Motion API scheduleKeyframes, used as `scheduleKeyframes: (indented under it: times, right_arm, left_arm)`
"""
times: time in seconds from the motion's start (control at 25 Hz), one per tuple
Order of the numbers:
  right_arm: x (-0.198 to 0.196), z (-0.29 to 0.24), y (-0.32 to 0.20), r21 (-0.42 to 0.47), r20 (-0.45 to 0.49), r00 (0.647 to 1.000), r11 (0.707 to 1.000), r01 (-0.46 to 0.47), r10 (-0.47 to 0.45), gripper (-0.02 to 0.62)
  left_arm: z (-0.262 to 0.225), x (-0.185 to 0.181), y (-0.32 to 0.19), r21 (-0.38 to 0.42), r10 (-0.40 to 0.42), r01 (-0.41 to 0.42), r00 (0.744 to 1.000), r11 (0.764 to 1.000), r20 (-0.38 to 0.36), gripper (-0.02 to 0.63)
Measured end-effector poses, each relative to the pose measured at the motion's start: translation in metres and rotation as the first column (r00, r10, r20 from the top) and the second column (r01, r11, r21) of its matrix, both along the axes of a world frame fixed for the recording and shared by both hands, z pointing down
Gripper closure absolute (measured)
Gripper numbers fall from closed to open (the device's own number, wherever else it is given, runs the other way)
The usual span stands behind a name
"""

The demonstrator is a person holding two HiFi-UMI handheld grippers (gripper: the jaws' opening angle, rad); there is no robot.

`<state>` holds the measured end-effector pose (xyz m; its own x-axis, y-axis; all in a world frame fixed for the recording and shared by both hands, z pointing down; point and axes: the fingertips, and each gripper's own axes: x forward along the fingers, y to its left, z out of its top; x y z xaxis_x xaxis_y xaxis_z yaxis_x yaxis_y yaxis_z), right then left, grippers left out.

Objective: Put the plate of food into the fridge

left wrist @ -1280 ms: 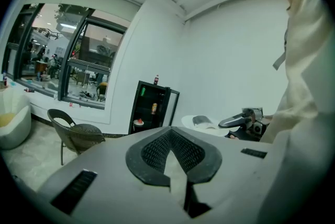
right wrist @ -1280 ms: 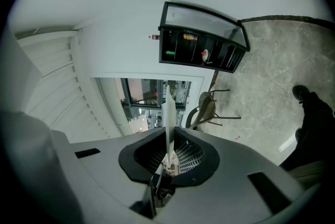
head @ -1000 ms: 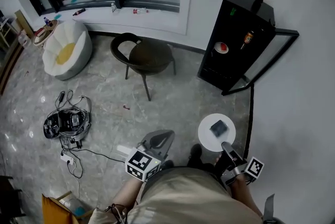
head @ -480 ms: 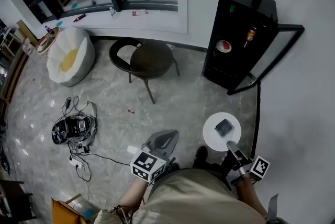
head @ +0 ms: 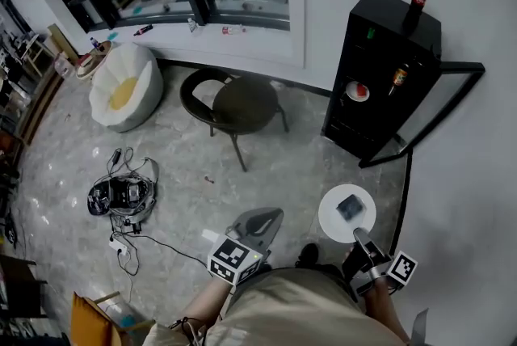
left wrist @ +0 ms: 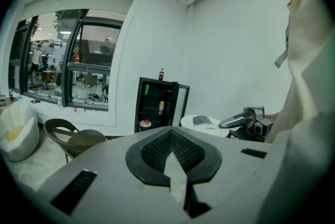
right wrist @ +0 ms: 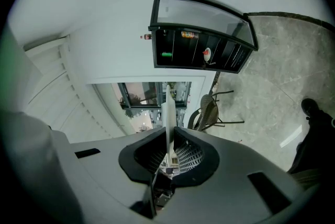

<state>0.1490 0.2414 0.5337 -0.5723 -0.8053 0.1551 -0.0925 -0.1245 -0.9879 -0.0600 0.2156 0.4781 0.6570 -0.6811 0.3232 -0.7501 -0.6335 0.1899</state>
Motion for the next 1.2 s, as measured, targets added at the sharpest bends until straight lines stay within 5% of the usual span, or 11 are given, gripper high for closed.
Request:
scheduleKeyframes:
  times: [0.48,0.84,1.2]
  right_arm:
    - [0.054,0.008,-0.053,0.007,0.024,0.998,0.998,0.056,-0.056,0.565]
    - [0.057,0.008,-0.07,0.017,0.036,0.997,0.997,0.073,-0.074,0.565]
    - [0.074,0.007,-0.082,-0.001,0.017,1.0,1.0,-0.017,0.017,0.565]
  left_arm:
    - [-0.006,0.058,-0.03,0.021,-0.029,0.028,0.997,0.999,0.07,0.598]
    - [-0.007,0.055,-0.042,0.02,-0.06,0.058,0.994,0.998,0.092,0.598]
    - [-0.001,0.071,-0.078,0.018,0.015,-0.016,0.998,1.0,0.057,0.598]
